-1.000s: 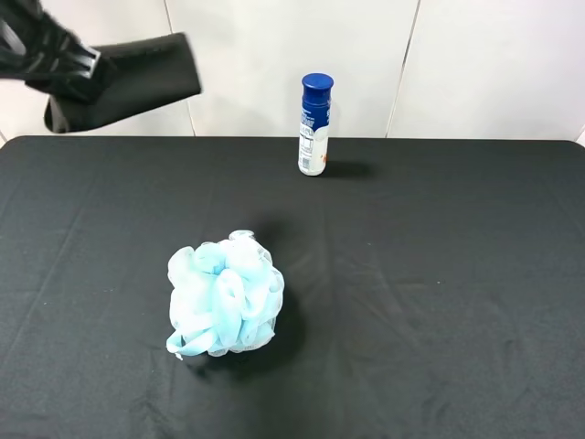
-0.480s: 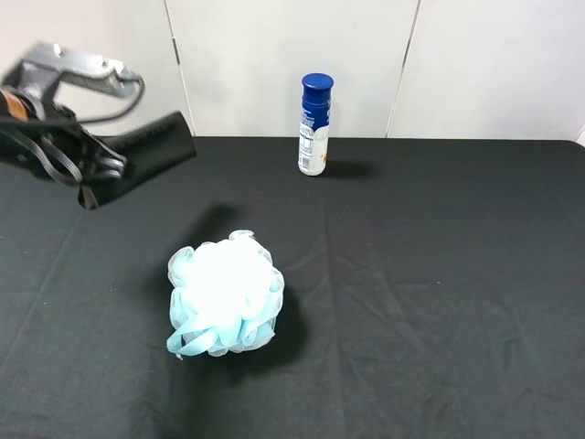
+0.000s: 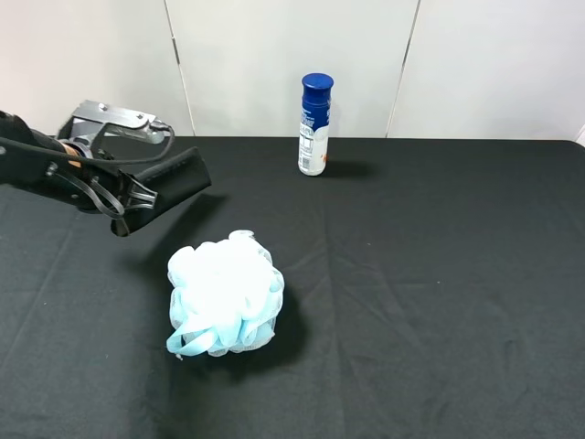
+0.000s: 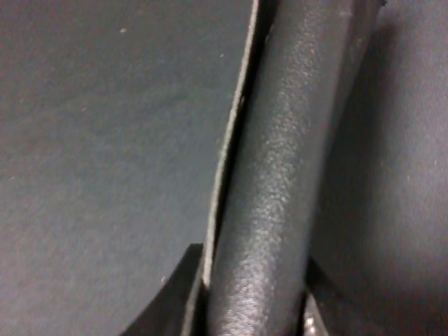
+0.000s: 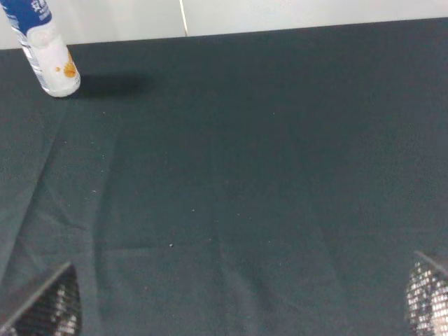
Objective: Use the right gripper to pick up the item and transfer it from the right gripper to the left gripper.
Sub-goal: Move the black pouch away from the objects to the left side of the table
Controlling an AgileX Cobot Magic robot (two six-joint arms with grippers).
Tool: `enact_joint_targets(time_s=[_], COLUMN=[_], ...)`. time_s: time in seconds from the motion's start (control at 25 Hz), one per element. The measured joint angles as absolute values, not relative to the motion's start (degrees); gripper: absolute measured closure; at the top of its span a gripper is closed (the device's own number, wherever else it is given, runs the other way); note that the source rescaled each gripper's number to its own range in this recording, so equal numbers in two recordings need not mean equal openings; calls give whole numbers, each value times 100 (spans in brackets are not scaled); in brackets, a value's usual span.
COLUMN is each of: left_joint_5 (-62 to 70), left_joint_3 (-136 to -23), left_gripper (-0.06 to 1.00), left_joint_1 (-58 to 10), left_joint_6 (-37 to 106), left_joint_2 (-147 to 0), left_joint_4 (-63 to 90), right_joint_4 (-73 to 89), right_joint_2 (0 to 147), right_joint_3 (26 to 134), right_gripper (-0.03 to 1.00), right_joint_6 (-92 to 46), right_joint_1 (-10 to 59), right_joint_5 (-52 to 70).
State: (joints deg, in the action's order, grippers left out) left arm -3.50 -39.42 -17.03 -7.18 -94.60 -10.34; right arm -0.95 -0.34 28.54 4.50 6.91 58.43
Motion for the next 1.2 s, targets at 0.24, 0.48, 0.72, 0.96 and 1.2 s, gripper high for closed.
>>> enact_joint_targets(time_s=[0.24,0.48,0.72,0.96,1.2], left_joint_5=[-761,-815,-940,-958,-958], left_joint_3=[-3942,-3942,-3942,-3942,-3942], left_gripper=[94,94,87,6,-5], left_joint_1=[-1639,-1637,-1637,-1637,-1637], left_joint_6=[-718,-718,-220,-45,0], left_joint_2=[-9842,-9899,-9899,-9899,-9899], left_joint_4=[-1034,-1034,-1072,-1072,-1072], right_joint_4=[-89,-78,-73,-73,-73], right_joint_2=[-34,-34,-34,-34,-34], right_joint_3=[2854,2854,2854,2854,2854], right_gripper=[-3,-3,-3,-3,-3], right_joint_6=[450,450,450,450,450], right_joint_1=[691,691,691,691,691], right_joint_5=[5838,5838,5838,5838,5838])
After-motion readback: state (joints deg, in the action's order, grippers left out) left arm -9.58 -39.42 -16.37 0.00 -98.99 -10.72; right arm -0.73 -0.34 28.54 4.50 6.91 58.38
